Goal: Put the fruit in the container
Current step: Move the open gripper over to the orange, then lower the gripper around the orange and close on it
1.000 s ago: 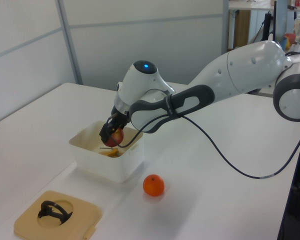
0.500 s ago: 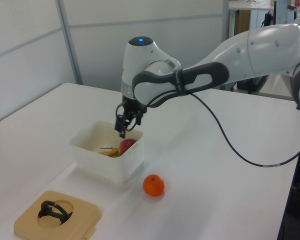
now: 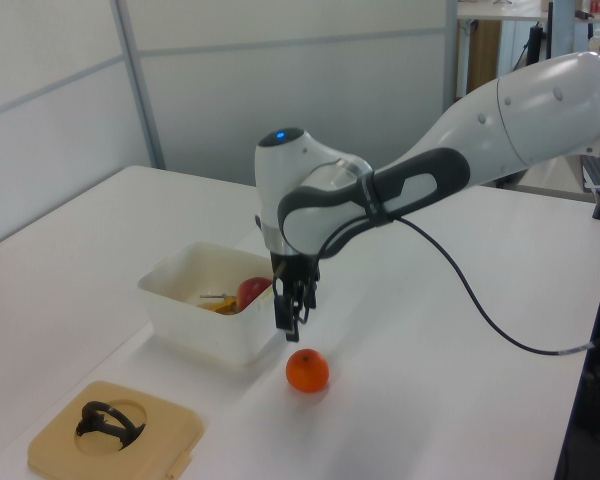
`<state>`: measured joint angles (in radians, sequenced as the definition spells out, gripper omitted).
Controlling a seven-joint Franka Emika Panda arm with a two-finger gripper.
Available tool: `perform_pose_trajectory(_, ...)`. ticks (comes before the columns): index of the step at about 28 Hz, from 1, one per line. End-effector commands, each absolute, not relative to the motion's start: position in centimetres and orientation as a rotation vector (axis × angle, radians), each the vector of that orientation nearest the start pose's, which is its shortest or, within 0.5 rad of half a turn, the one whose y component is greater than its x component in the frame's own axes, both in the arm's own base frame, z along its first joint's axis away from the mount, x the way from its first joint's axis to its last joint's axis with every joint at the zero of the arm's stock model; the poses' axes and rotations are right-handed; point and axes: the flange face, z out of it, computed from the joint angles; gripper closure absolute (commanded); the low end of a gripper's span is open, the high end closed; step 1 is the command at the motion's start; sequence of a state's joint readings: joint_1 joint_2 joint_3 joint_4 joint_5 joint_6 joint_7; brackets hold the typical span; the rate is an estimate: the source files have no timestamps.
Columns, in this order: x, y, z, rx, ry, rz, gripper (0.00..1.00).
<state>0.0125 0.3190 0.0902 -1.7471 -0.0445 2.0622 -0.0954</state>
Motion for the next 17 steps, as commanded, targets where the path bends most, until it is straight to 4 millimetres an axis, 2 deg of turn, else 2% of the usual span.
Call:
perform_pose_trajectory(1, 62.2, 7.9, 37.7, -3.136, -0.460, 0.051, 0.00)
perform_pose_trajectory(10, 61.8, 8.9, 34.4, -3.168, -0.545, 0.134, 0.00)
perform_pose_trajectory(17, 62.0, 8.7, 33.6, -3.182, -0.566, 0.138, 0.00)
